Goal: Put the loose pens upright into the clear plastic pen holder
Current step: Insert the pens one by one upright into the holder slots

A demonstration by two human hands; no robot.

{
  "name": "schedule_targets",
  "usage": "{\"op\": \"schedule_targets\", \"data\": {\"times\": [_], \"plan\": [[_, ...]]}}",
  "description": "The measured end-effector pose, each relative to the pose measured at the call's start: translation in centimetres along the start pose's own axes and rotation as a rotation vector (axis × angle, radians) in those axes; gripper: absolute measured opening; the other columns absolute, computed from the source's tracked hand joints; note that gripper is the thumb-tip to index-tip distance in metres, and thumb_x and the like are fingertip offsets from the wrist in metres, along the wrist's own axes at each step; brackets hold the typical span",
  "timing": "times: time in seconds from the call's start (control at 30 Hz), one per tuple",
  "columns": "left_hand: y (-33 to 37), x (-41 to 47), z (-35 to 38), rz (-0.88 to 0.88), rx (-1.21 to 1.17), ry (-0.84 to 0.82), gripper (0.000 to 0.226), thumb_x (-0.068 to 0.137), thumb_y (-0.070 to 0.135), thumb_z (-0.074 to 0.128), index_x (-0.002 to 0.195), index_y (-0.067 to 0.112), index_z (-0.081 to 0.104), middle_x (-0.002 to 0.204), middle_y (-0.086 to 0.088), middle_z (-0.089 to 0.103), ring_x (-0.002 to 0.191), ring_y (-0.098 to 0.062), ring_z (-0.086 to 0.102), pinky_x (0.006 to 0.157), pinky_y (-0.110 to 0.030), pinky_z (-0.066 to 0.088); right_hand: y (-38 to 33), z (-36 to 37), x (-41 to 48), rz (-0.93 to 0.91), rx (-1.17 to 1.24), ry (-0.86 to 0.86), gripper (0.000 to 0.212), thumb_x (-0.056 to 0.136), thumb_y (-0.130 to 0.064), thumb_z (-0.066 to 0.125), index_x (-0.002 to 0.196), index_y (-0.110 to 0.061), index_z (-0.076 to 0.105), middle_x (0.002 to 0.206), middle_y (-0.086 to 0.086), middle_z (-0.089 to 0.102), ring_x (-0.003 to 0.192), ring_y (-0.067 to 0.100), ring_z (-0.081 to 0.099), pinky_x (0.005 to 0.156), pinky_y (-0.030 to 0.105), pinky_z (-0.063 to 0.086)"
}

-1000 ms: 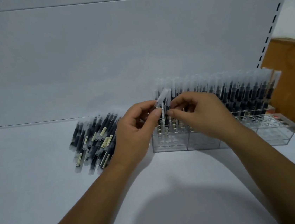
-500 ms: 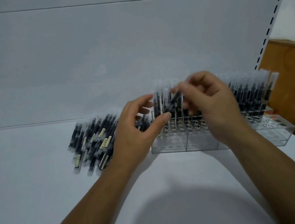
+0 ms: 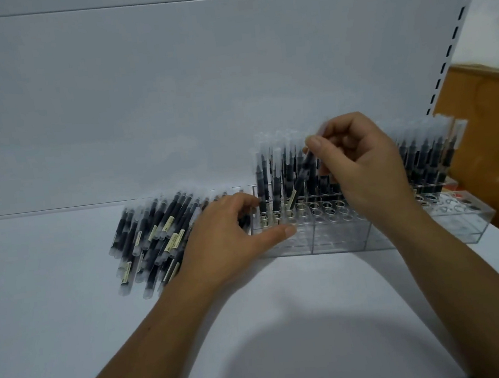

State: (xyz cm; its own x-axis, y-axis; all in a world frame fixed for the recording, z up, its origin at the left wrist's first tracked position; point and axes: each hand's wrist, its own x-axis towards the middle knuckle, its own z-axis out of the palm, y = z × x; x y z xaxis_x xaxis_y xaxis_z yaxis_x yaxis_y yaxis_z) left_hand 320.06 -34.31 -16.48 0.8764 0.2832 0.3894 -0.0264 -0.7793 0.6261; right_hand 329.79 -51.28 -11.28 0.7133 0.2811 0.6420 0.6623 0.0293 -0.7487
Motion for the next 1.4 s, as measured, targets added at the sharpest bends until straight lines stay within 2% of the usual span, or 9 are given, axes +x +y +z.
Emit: {"op": "schedule_targets", "data": {"times": [0.07,0.2,0.43,0.73,0.87,1.0,1.23,1.33,1.4], "plan": [[-0.1,-0.1,0.2,-0.025,-0.041,-0.004,0.079,0.051,0.088,0.056,0.113,0.039,0.058,0.096,0.03,0.051,0.09,0.016,0.05,0.069,-0.007,0.035,0.5,0.3,-0.1,0.013,-0.073,-0.069,0.009,0.089,-0.025,0.07,0.088,-0.027,0.061,0.078,0.006,0.065,0.069,0.03,0.059,0.061,0.037,0.054],[-0.3,0.1,0.4,-0.033,-0.035,0.006,0.058,0.051,0.085,0.063,0.094,0.048,0.05,0.09,0.025,0.055,0.09,0.021,0.047,0.059,-0.005,0.037,1.8,1.2,-0.3,0.06,-0.323,-0.249,0.012,0.084,-0.037,0.071,0.083,-0.035,0.06,0.072,-0.015,0.062,0.063,0.005,0.055,0.061,0.022,0.05],[-0.5,0.3,0.4,-0.025,-0.026,0.0,0.056,0.052,0.087,0.062,0.09,0.049,0.049,0.088,0.024,0.056,0.089,0.019,0.047,0.056,-0.008,0.036,2.1,0.8,-0.1,0.096,-0.368,-0.246,0.017,0.081,-0.041,0.072,0.077,-0.032,0.059,0.067,-0.022,0.06,0.059,-0.002,0.05,0.058,0.018,0.046],[0.2,-0.5,-2.4,-0.012,-0.068,-0.055,0.09,0.051,0.092,0.056,0.125,0.04,0.054,0.111,0.028,0.052,0.1,0.016,0.048,0.077,-0.008,0.036,0.3,0.3,-0.6,0.148,-0.423,-0.264,0.013,0.083,-0.042,0.073,0.08,-0.034,0.064,0.072,-0.015,0.064,0.064,-0.002,0.058,0.062,0.018,0.046],[-1.4,-1.7,-5.1,-0.015,-0.062,0.069,0.057,0.069,0.082,0.053,0.11,0.044,0.061,0.106,0.031,0.056,0.101,0.016,0.051,0.083,-0.015,0.042,-1.4,-0.2,-0.8,0.161,-0.556,-0.255,0.017,0.083,-0.049,0.069,0.08,-0.033,0.067,0.071,-0.015,0.065,0.067,0.001,0.06,0.064,0.023,0.05],[-4.9,-2.6,-8.1,-0.119,0.035,0.202,0.028,0.086,0.056,0.058,0.11,0.041,0.06,0.111,0.025,0.058,0.104,0.0,0.054,0.087,-0.026,0.042,-4.3,1.1,-1.7,0.063,-0.659,-0.28,0.021,0.089,-0.049,0.061,0.081,-0.031,0.069,0.068,-0.016,0.064,0.065,0.0,0.058,0.06,0.023,0.046],[-8.3,-4.0,-9.7,-0.096,0.153,-0.164,0.048,0.101,0.041,0.042,0.146,0.025,0.042,0.151,0.007,0.038,0.14,-0.01,0.031,0.116,-0.035,0.026,-6.1,12.1,-5.6,-0.083,-0.601,-0.693,0.032,0.102,-0.033,0.042,0.13,-0.025,0.054,0.129,-0.002,0.055,0.116,0.017,0.049,0.099,0.034,0.041],[-9.1,-4.7,-9.8,-0.072,0.197,-0.168,0.047,0.102,0.036,0.041,0.147,0.022,0.041,0.15,0.01,0.035,0.133,0.003,0.029,0.107,-0.002,0.012,-4.2,15.0,-6.8,0.052,-0.747,-0.798,0.047,0.104,-0.039,0.033,0.149,-0.025,0.032,0.158,0.008,0.024,0.147,0.027,0.017,0.118,0.043,0.022],[-9.7,-5.3,-10.1,-0.111,0.178,-0.102,0.043,0.102,0.031,0.045,0.144,0.024,0.044,0.143,0.017,0.038,0.124,0.012,0.028,0.095,0.007,0.009,-3.1,15.8,-7.3,0.083,-0.777,-0.811,0.052,0.104,-0.04,0.032,0.152,-0.024,0.024,0.163,0.007,0.011,0.15,0.027,0.002,0.122,0.044,0.012]]}}
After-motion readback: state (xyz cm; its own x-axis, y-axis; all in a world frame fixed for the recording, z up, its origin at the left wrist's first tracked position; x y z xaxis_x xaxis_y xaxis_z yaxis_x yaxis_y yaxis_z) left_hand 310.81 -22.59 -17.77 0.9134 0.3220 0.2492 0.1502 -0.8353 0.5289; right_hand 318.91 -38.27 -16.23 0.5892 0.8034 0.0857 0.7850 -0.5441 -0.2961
